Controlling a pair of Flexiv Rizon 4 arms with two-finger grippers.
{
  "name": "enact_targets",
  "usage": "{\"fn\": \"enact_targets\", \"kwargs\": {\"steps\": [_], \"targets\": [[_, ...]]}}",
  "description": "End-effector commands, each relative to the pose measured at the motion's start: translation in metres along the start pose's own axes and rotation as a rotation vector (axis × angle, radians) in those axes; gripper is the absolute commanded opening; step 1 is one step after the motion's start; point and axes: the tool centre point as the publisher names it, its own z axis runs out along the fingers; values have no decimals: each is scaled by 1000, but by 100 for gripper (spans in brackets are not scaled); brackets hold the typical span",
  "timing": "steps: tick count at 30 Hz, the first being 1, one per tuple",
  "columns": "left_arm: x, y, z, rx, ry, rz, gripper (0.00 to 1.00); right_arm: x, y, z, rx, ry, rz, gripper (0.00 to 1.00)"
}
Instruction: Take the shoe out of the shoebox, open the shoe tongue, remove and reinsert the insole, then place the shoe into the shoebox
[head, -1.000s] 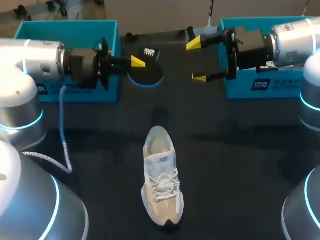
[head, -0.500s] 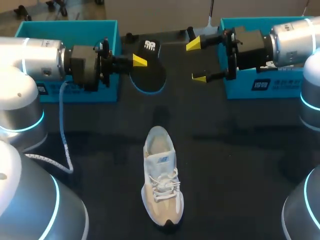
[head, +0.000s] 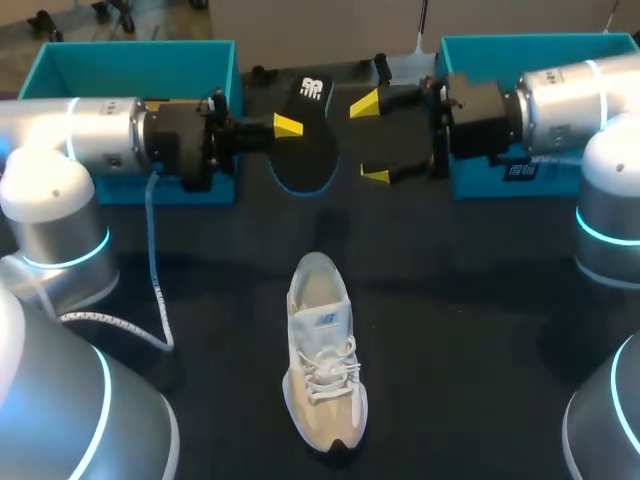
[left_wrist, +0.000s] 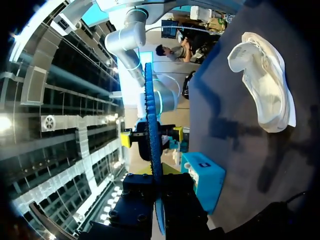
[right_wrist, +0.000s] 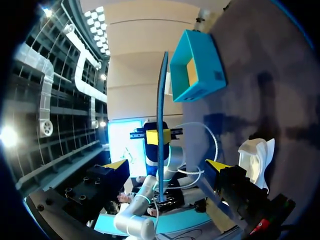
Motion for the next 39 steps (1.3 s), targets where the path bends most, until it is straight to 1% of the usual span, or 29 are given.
{"fn": "enact_targets", "kwargs": {"steps": [1, 6, 7, 8, 10, 11, 12, 13, 14, 20, 21, 22, 23, 25, 26, 29, 30, 31, 33, 39], "targets": [[0, 2, 1, 2, 1, 1, 0, 0, -7, 5, -25, -1, 2, 100], [0, 2, 1, 2, 1, 1, 0, 0, -7, 5, -25, -1, 2, 100], [3, 2, 4, 20, 9, 19, 0, 2, -5, 6, -31, 12, -8, 100], [4, 1, 5, 19, -3, 26, 0, 2, -4, 10, -26, 15, -18, 100], [6, -2, 7, 20, 8, 68, 0, 1, -3, 17, -21, 21, -38, 100], [8, -4, 8, -2, 25, 93, 0, 0, -2, 21, -19, 16, -57, 100], [9, -5, 9, 9, 20, 92, 0, -1, -2, 23, -11, 18, -72, 100], [10, -6, 9, 16, 5, 82, 0, -2, -2, 25, -11, 18, -83, 100], [10, -6, 9, 7, 4, 85, 0, -3, -1, 27, -8, 16, -92, 100], [12, -6, 9, -4, 21, 100, 0, -1, -2, 36, 25, -1, -174, 100], [12, -6, 10, -9, 28, 115, 0, -1, -2, 37, 28, -1, -182, 98], [12, -6, 10, -17, 28, 122, 0, -1, -2, 39, 27, -1, -183, 92], [12, -5, 10, -17, 27, 123, 0, -1, -2, 40, 36, -2, -194, 91], [11, -5, 10, -30, 29, 151, 0, -2, -3, 42, 35, -3, -197, 94], [11, -4, 9, -31, 28, 153, 0, -3, -3, 43, 36, -3, -197, 93], [11, -3, 9, -37, 28, 159, 0, -6, -5, 44, 36, 4, -203, 85], [11, -2, 9, -36, 28, 159, 0, -7, -5, 44, 37, 5, -202, 79], [11, -2, 9, -36, 28, 161, 0, -8, -5, 45, 38, 6, -202, 62], [11, -1, 9, -37, 29, 163, 0, -9, -6, 46, 45, 3, -202, 50], [11, 1, 10, -39, 29, 162, 0, -12, -6, 47, 45, -1, -204, 47]]}}
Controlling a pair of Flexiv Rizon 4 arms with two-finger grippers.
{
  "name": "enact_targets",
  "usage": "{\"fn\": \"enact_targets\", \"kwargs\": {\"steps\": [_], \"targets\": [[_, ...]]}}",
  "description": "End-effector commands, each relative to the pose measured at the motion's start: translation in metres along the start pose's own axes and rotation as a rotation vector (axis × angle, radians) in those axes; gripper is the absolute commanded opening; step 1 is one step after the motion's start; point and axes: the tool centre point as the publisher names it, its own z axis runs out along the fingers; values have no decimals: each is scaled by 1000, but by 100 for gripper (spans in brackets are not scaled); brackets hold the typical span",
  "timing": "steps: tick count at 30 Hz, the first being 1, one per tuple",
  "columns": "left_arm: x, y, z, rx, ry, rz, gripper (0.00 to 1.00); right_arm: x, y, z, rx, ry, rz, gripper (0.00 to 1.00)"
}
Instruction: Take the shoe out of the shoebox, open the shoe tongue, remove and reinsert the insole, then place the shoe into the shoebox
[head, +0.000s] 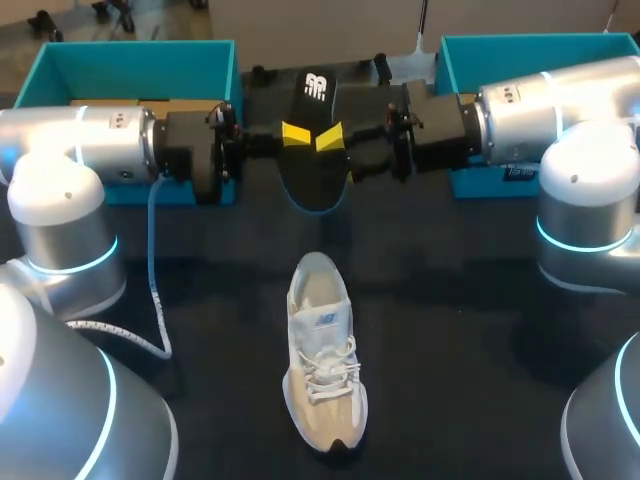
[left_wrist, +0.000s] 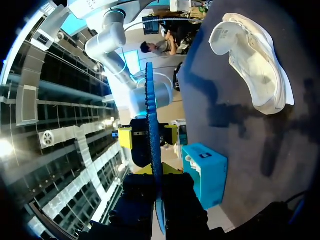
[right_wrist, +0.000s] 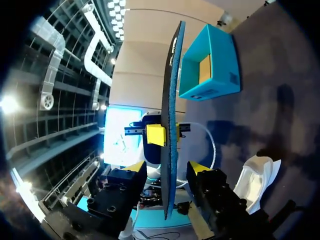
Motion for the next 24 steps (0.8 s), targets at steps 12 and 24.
{"fn": "enact_targets", "kwargs": {"steps": [12, 24], "targets": [[3, 2, 5, -8, 2, 2, 0, -1, 0, 8, 11, 9, -4, 38], [4, 2, 8, -6, 0, 1, 0, 1, 0, 7, 20, 5, -7, 28]]}}
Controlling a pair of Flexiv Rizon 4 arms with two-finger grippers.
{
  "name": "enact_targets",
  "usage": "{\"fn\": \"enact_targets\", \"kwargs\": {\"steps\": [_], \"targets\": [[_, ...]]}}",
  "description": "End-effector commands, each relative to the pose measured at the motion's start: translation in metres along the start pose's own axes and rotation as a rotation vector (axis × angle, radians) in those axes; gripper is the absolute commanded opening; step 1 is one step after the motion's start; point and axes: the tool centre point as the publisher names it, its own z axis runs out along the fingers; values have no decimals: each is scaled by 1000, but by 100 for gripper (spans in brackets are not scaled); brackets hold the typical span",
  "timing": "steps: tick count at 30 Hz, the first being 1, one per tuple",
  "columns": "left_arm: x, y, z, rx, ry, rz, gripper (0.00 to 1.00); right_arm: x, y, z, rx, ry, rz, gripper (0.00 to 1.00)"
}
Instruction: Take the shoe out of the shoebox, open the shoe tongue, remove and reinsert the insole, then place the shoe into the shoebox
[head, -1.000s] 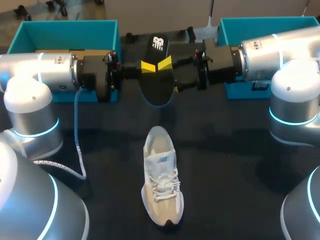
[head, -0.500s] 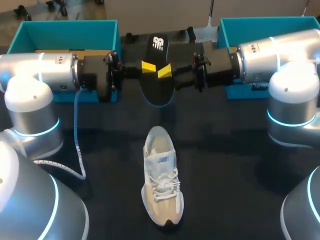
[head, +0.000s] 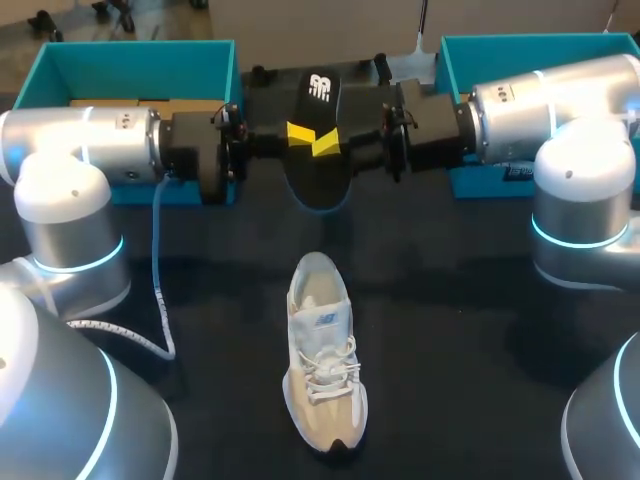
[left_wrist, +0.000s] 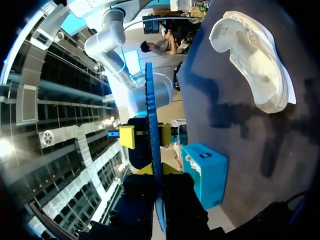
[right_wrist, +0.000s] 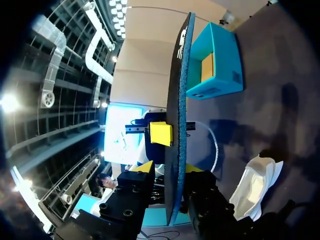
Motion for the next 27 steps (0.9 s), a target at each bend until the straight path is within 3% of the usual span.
{"fn": "enact_targets", "kwargs": {"steps": [1, 27], "targets": [[1, 0, 2, -2, -1, 1, 0, -2, 0, 0, 0, -1, 4, 27], [-1, 1, 0, -7, -7, 2, 0, -7, 1, 1, -14, 12, 24, 16]]}}
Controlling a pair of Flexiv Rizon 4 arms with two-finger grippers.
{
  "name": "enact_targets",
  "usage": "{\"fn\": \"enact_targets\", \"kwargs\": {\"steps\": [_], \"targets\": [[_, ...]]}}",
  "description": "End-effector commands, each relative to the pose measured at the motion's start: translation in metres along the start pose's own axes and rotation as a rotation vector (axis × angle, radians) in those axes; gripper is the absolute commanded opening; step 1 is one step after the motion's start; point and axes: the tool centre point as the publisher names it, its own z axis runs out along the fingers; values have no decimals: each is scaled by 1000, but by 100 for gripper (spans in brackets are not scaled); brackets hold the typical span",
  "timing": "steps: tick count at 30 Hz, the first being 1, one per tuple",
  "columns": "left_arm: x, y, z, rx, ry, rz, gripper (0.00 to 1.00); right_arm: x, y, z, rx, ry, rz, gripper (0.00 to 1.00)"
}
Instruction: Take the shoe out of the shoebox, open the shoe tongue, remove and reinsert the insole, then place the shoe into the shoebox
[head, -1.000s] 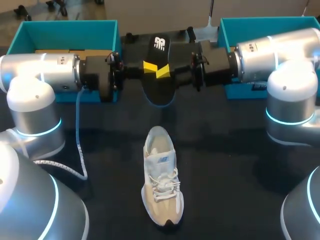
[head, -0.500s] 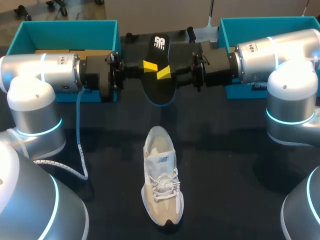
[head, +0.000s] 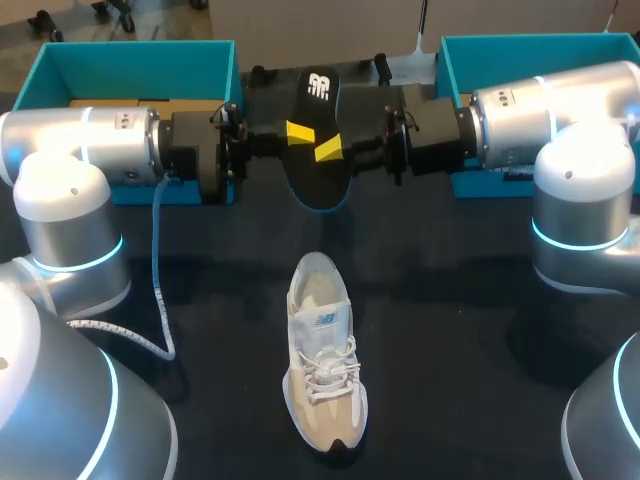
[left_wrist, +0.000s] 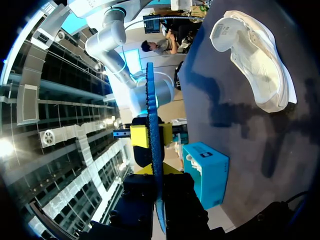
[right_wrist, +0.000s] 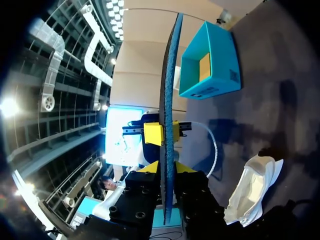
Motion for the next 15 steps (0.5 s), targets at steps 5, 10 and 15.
{"fn": "enact_targets", "kwargs": {"steps": [5, 10, 15], "targets": [[1, 0, 1, -2, -1, 2, 0, 0, 2, 2, -2, 6, -10, 14], [1, 0, 1, -2, -1, 2, 0, -1, 3, 2, 2, 8, -12, 7], [1, 0, 1, -2, -1, 2, 0, -1, 5, 2, 1, 9, -12, 0]]}}
